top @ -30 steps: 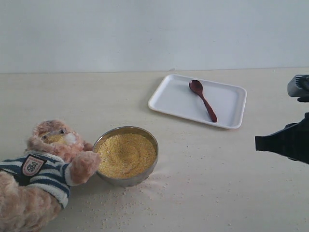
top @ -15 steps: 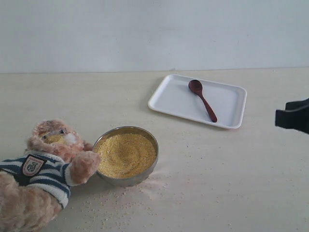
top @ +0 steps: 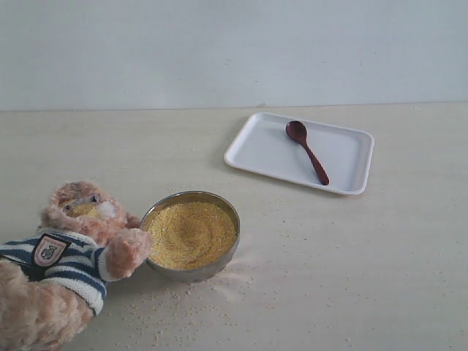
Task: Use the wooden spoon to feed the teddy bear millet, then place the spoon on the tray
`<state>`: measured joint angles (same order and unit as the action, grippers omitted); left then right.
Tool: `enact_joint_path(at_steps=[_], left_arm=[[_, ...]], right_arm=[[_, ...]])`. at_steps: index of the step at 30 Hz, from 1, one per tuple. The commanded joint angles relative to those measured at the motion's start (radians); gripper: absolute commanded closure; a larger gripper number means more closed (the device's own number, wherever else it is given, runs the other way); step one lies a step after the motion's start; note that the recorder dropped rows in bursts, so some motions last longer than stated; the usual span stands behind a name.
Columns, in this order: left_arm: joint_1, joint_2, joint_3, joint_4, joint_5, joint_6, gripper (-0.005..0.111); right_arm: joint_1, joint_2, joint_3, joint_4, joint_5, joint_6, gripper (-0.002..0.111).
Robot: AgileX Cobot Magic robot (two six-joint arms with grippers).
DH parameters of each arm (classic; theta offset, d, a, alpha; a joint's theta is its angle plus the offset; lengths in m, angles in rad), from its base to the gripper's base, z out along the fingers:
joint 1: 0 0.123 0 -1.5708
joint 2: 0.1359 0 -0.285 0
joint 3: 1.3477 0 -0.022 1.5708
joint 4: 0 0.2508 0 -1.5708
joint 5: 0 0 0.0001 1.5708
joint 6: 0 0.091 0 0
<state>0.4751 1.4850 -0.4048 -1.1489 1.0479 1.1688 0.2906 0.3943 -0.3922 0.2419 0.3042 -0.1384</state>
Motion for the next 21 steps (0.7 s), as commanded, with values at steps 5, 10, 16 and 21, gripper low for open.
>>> enact_joint_path(at_steps=[5,10,16,21], left_arm=[[0.002,-0.008,-0.003,-0.013,0.021,0.005,0.102],[0.002,-0.008,-0.003,-0.013,0.021,0.005,0.102],[0.002,-0.008,-0.003,-0.013,0.021,0.005,0.102],[0.002,-0.008,-0.003,-0.013,0.021,0.005,0.102]], right_arm=[[-0.002,-0.249,0.356,0.040,-0.220,0.062,0.108],[-0.002,-0.338,0.392,0.040,-0.201,0.062,0.108],[-0.002,-0.352,0.392,0.040,-0.203,0.062,0.108],[-0.002,-0.352,0.392,0.040,-0.203,0.062,0.108]])
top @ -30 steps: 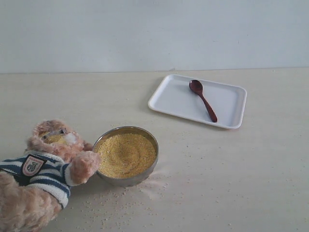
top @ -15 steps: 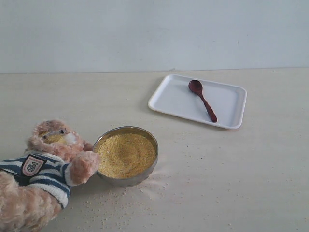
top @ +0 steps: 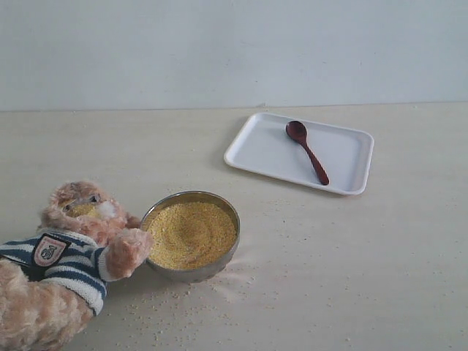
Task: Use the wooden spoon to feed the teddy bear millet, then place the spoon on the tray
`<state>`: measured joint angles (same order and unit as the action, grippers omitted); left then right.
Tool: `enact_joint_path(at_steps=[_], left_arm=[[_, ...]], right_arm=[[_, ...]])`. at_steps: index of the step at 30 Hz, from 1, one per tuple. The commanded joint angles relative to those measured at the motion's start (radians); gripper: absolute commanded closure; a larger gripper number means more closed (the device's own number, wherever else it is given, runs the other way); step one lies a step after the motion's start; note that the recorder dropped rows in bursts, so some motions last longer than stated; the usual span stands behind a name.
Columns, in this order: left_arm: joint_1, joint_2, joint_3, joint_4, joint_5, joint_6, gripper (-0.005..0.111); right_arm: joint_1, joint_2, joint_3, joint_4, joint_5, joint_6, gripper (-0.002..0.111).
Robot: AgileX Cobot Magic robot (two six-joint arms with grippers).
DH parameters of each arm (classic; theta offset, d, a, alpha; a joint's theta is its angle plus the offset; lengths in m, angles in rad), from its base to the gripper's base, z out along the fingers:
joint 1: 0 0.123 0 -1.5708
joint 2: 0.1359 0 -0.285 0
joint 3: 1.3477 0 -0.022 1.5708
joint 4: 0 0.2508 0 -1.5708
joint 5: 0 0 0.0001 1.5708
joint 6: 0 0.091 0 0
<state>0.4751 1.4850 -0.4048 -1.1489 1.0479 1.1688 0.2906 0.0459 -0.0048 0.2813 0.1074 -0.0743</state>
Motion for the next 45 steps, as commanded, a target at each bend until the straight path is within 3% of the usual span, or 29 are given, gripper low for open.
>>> enact_joint_path(at_steps=[1,42,45], left_arm=[[0.002,-0.008,-0.003,-0.013,0.021,0.005,0.102],[0.002,-0.008,-0.003,-0.016,0.042,0.059,0.102],[0.002,-0.008,-0.003,-0.113,-0.047,0.066,0.102]], right_arm=[[-0.002,-0.003,0.005,0.001,-0.006,-0.002,0.108],[-0.002,-0.046,0.005,0.001,0.001,-0.004,0.108],[-0.002,-0.046,0.005,0.001,0.001,-0.004,0.108]])
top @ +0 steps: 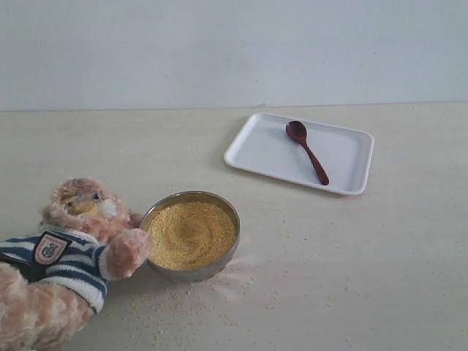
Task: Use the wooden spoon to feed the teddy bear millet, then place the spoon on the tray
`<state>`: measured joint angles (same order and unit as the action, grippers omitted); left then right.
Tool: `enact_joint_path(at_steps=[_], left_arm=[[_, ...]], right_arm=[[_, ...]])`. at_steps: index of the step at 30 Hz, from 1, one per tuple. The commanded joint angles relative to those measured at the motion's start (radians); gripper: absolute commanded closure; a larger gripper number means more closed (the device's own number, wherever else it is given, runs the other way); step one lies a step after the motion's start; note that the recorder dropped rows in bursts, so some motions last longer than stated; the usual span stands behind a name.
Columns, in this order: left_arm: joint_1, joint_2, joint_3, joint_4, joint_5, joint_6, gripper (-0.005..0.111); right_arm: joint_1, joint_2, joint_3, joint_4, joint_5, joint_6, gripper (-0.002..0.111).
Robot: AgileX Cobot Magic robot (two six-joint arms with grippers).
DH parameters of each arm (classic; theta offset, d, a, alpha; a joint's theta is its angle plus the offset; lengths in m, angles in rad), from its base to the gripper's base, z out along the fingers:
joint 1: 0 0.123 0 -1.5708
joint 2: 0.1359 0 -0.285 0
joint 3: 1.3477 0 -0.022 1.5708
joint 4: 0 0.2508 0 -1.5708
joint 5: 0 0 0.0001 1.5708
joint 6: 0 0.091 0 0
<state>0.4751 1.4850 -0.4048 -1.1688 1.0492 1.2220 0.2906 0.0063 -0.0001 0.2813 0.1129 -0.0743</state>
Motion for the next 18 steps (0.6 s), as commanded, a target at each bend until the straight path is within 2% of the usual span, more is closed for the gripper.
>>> enact_joint_path(at_steps=[1,6,11,18], left_arm=[[0.002,-0.008,-0.003,-0.113,-0.102,0.012,0.102],[0.002,0.001,-0.003,-0.143,-0.190,0.075,0.102],[0.002,0.127,-0.003,-0.232,-0.133,0.179,0.102],[0.002,0.258,-0.003,-0.326,-0.133,0.269,0.102]], right_arm=[[-0.002,-0.006,0.000,0.001,-0.004,-0.004,0.108],[-0.002,-0.006,0.000,0.001,-0.004,-0.004,0.108],[-0.002,-0.006,0.000,0.001,-0.004,-0.004,0.108],[-0.002,-0.006,0.000,0.001,-0.004,-0.004,0.108]])
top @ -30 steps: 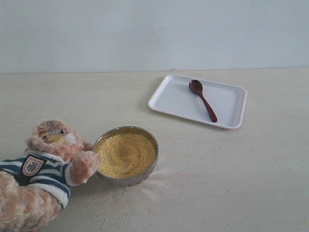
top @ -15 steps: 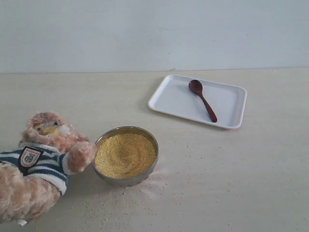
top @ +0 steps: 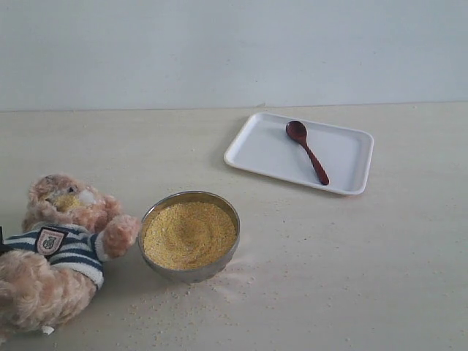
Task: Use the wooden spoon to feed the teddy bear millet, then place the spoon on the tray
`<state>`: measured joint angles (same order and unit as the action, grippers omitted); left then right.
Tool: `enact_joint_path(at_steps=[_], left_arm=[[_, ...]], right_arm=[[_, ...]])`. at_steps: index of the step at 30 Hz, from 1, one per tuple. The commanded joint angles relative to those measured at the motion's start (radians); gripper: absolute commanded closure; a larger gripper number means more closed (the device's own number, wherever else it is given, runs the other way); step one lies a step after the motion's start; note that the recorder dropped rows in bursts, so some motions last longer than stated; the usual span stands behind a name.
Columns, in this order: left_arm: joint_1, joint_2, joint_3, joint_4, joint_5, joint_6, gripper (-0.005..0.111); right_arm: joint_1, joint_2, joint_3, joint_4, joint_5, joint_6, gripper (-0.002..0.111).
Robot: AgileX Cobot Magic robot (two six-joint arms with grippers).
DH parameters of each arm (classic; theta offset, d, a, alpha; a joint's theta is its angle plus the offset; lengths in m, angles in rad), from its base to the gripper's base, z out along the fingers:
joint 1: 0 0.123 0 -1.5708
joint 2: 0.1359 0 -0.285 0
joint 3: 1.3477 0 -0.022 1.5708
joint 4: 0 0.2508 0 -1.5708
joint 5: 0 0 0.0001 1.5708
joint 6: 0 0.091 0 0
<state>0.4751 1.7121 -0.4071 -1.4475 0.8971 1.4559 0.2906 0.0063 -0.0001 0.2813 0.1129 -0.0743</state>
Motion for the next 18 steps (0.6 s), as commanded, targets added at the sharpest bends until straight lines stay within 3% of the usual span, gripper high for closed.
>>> enact_joint_path(at_steps=[1,12,15,18], left_arm=[[0.002,0.036,-0.001,-0.056,0.019,0.048,0.102],[0.002,0.038,-0.031,-0.059,0.026,0.064,0.101],[0.002,0.038,-0.031,-0.059,0.026,0.064,0.089],[0.002,0.038,-0.031,-0.063,0.026,0.064,0.063]], right_arm=[[-0.002,-0.006,0.000,0.001,-0.004,-0.004,0.108],[-0.002,-0.006,0.000,0.001,-0.004,-0.004,0.108],[-0.002,-0.006,0.000,0.001,-0.004,-0.004,0.108],[-0.002,-0.006,0.000,0.001,-0.004,-0.004,0.108]])
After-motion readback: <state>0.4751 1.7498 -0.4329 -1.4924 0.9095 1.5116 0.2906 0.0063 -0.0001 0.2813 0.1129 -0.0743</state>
